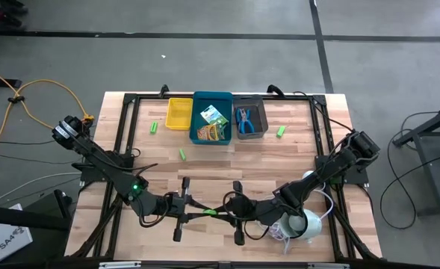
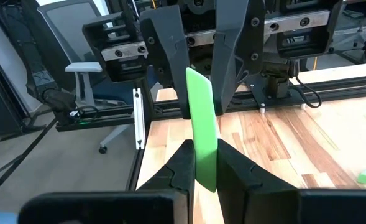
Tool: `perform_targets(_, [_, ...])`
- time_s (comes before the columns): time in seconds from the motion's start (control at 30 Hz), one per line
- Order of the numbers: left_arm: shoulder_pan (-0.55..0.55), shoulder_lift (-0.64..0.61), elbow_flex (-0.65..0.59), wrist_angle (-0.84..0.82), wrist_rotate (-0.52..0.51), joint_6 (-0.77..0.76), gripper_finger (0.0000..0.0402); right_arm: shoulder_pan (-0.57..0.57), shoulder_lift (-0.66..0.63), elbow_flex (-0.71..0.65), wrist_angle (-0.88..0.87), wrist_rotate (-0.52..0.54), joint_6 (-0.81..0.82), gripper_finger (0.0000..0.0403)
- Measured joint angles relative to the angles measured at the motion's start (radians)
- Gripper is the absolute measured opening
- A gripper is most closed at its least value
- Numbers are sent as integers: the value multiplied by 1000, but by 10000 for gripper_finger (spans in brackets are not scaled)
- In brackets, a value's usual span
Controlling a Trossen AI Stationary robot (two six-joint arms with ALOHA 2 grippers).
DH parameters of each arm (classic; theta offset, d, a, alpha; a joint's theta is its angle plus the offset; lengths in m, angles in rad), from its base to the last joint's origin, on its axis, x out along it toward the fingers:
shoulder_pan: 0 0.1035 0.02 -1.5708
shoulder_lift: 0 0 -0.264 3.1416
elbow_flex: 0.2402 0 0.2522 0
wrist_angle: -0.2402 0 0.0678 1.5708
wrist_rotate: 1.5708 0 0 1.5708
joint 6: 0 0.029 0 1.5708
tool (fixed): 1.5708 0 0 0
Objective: Pick & Place School Supplies
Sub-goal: Put the green eraser into the yellow bin
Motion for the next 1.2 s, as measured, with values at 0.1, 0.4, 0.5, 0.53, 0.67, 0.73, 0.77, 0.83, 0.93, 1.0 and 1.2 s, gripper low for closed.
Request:
perform_targets(0.1, [0,0,0,0,0,0,45,0,0,0,5,0,0,34])
perform_targets(0.4, [0,0,0,-1,2,-12,44,0,0,0,8,5,6,83])
perform_targets(0.5, [0,0,0,-1,5,-13,44,0,0,0,8,6,8,107])
perform_targets(0.53, [-1,0,0,-1,5,-14,44,0,0,0,8,6,8,116])
perform_targets(0.67, [-5,0,0,-1,4,-16,44,0,0,0,-2,6,8,145])
perform_targets(0.73, [-10,0,0,-1,-8,-16,44,0,0,0,-26,5,9,157])
perform_targets(0.77, [-12,0,0,-1,-23,-14,44,0,0,0,-42,5,12,162])
perform_targets(0.83, [-17,-2,0,-2,-56,0,44,-3,0,0,-86,4,51,169])
perform_targets(0.93, [-22,-9,0,-6,-138,2,44,-11,0,0,-177,2,160,176])
perform_targets(1.0, [-20,-27,0,-42,-211,8,44,-14,0,0,-230,3,241,178])
perform_targets(1.2, [52,-142,0,-377,-378,-156,43,-10,0,0,-309,2,395,174])
